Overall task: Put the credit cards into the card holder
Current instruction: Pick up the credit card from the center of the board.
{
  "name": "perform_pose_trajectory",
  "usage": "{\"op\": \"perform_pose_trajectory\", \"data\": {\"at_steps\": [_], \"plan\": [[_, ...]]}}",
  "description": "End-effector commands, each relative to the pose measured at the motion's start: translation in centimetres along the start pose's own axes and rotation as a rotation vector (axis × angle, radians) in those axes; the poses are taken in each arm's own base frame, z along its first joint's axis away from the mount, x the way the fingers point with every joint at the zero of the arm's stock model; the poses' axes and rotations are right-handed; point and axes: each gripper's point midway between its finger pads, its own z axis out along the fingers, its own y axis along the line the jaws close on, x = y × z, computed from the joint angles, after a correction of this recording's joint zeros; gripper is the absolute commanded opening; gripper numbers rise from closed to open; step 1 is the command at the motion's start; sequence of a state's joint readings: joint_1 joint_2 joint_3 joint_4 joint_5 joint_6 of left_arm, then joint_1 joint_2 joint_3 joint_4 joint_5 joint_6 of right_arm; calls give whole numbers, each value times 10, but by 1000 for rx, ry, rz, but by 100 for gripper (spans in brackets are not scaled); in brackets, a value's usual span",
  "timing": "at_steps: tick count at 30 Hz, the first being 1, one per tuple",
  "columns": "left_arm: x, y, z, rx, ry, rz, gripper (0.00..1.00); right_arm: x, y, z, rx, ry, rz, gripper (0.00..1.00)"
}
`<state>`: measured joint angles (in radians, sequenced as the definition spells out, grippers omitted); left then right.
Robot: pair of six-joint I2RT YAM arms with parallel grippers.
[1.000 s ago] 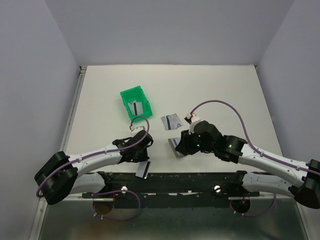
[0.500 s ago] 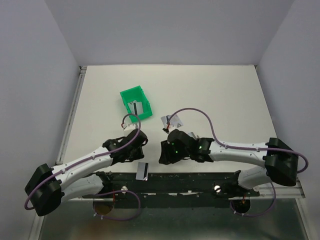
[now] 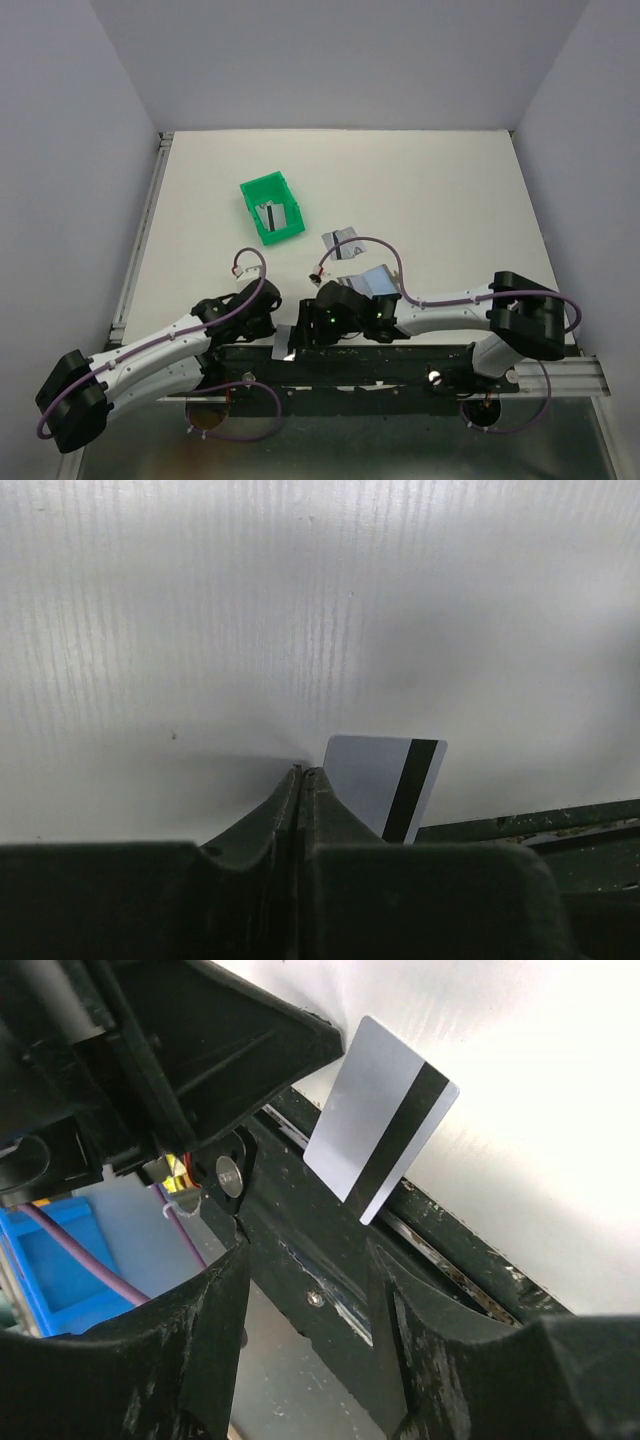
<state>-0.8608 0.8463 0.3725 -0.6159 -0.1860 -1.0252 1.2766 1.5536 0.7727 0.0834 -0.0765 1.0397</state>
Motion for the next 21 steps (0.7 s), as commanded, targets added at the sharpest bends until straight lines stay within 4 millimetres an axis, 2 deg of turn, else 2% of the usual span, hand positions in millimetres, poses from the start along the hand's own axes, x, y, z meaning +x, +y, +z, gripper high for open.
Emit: {"op": "perform_pose_trajectory", "data": {"at_steps": [1,12,21], "plan": [[13,-9,0,73,40,-9,12,11,1,14,-33,19,100,58],[26,-2,1,77,64,-12,9,25,-17,32,60,64,194,57],[30,2,2,76,70,-21,8,31,-20,45,103,112,217,56]]}}
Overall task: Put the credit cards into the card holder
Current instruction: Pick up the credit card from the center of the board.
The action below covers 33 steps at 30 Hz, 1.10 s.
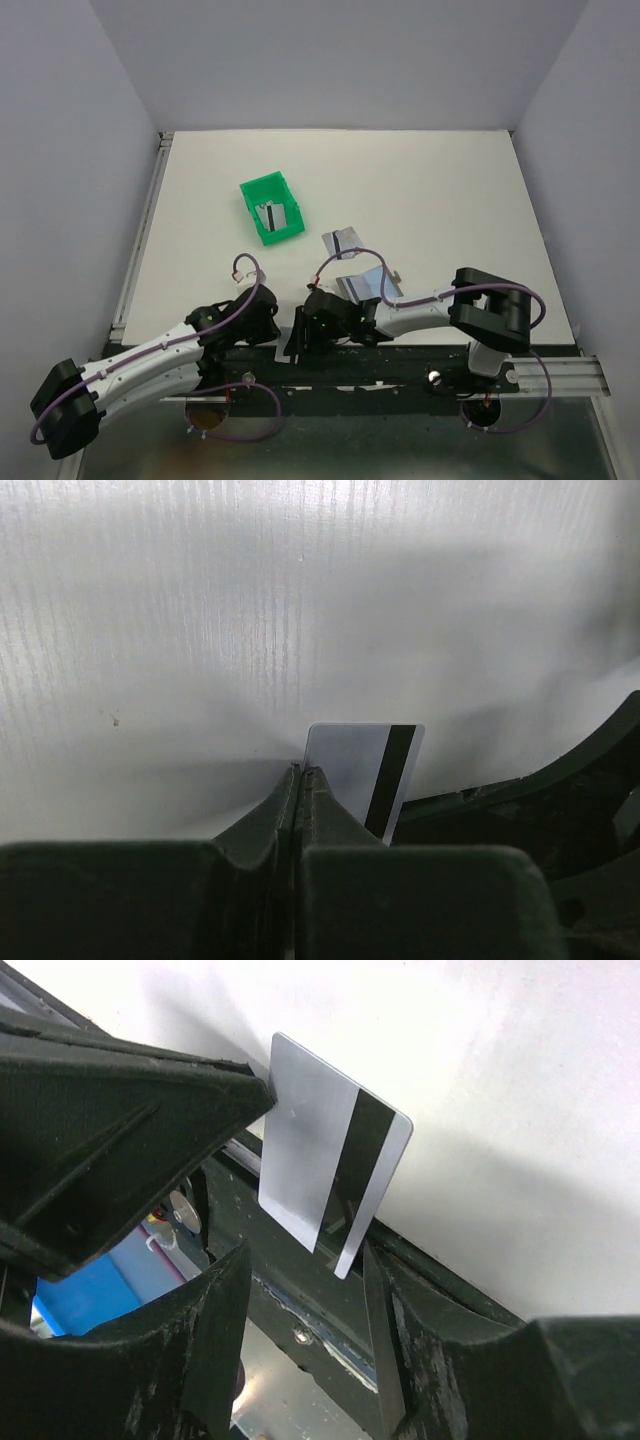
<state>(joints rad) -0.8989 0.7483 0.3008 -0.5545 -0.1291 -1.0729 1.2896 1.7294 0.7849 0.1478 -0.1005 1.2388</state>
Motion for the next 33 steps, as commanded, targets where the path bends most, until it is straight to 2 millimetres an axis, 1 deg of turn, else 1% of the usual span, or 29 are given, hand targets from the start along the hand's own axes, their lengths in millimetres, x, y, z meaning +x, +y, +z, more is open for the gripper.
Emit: {"op": "perform_pose_trajectory", "data": {"at_steps": [1,6,9,12,19,21,25,27,33], "plan": [[15,15,1,-40,53,4,7,6,2,10,31,38,19,56],[15,15,0,-38,51,3,7,6,1,15,48,49,29,55],[15,14,0,-37,52,2,6,4,3,16,29,29,40,52],[17,15,1,-39,60,4,6,1,2,17,14,3,48,42],[18,15,1,-37,63,-1,5,-7,10,22,-30,-38,36,22],[18,15,0,-36,63,-3,5,-10,10,21,-29,-55,30,17],[18,13,0,-24,62,-16,5,-18,8,14,-25,-103,24,12],[19,13,0,-19,62,-25,5,-27,7,11,-15,-154,27,10],[22,14,0,-18,71,-32,4,-34,6,8,-6,-196,38,3]]}}
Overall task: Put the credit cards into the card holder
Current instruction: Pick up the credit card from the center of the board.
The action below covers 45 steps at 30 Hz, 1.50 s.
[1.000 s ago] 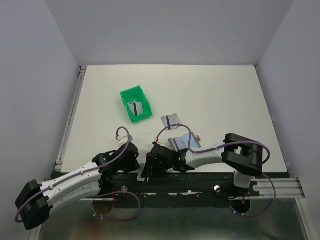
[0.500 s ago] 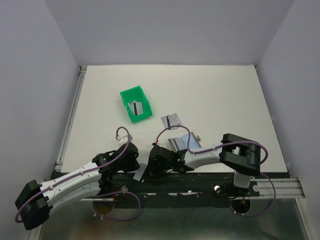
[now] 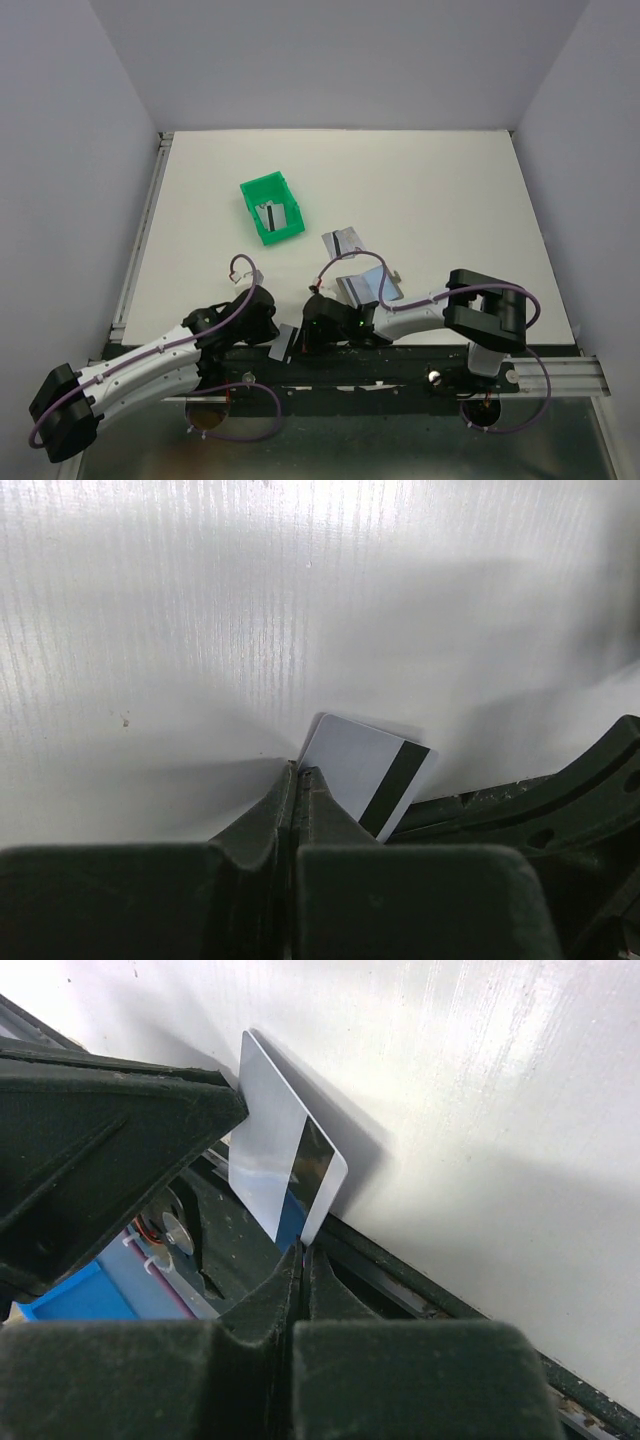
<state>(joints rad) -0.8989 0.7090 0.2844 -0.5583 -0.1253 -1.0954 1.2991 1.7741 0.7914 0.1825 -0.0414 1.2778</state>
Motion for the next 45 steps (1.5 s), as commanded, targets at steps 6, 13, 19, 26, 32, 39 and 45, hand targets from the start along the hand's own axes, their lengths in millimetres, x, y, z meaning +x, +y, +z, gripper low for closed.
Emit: {"op": "perform_pose_trajectory", "data": {"at_steps": [6,13,19,26,32,39,45], "plan": [[21,15,1,-30,73,-13,5,-35,7,-12,-32,-194,17,1],[24,14,2,-17,85,-18,3,-40,25,-11,-109,-218,-29,6],[26,14,3,-9,91,-25,2,-42,34,-5,-148,-224,-44,14],[26,13,3,-4,90,-27,2,-46,32,-2,-132,-239,-37,22],[26,13,3,-3,90,-30,1,-51,33,-1,-115,-265,-29,25],[26,13,3,-3,90,-30,1,-57,42,5,-115,-269,-42,24],[19,12,-1,-6,59,-35,2,-60,42,-3,-119,-278,-64,6]]}}
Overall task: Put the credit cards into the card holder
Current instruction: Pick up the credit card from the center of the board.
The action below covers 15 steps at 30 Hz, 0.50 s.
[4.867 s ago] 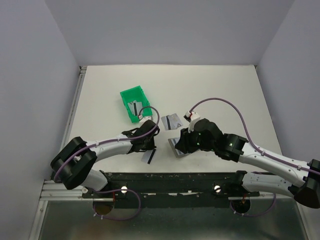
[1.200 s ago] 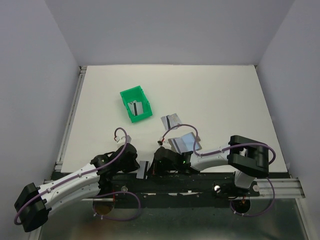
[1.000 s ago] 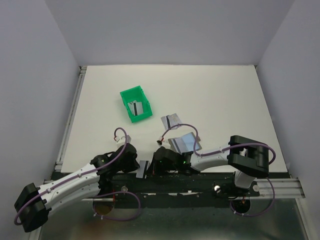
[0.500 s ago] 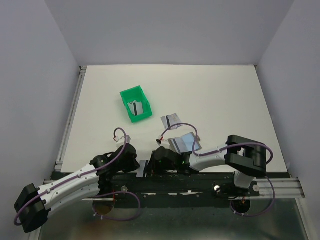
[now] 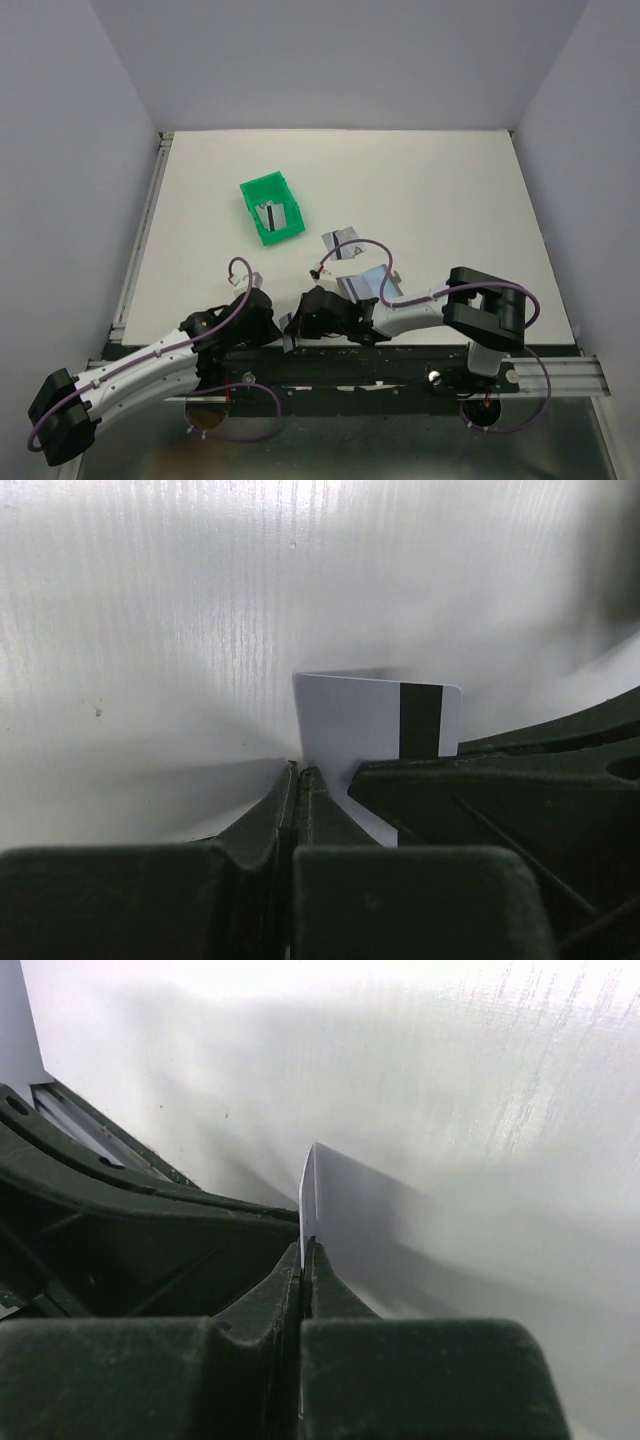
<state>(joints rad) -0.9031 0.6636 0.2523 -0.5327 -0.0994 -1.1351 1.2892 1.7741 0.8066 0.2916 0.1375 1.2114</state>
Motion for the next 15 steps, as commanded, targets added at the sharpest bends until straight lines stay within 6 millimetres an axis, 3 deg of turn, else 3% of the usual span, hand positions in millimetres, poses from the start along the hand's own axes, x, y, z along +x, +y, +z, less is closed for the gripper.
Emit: {"op": "perform_pose_trajectory", "data": {"at_steps": [1,8,12,15], "plan": [[10,15,-5,-51,35,5,4,-19,20,-6,-51,-71,-13,5],[-32,-15,-32,-18,-111,26,15,-55,22,-52,43,-129,-144,0],[-54,-38,-43,-3,-159,77,21,-89,15,-96,105,-199,-171,0],[-73,-67,-49,38,-197,129,26,-116,0,-126,87,-229,-144,0]]}}
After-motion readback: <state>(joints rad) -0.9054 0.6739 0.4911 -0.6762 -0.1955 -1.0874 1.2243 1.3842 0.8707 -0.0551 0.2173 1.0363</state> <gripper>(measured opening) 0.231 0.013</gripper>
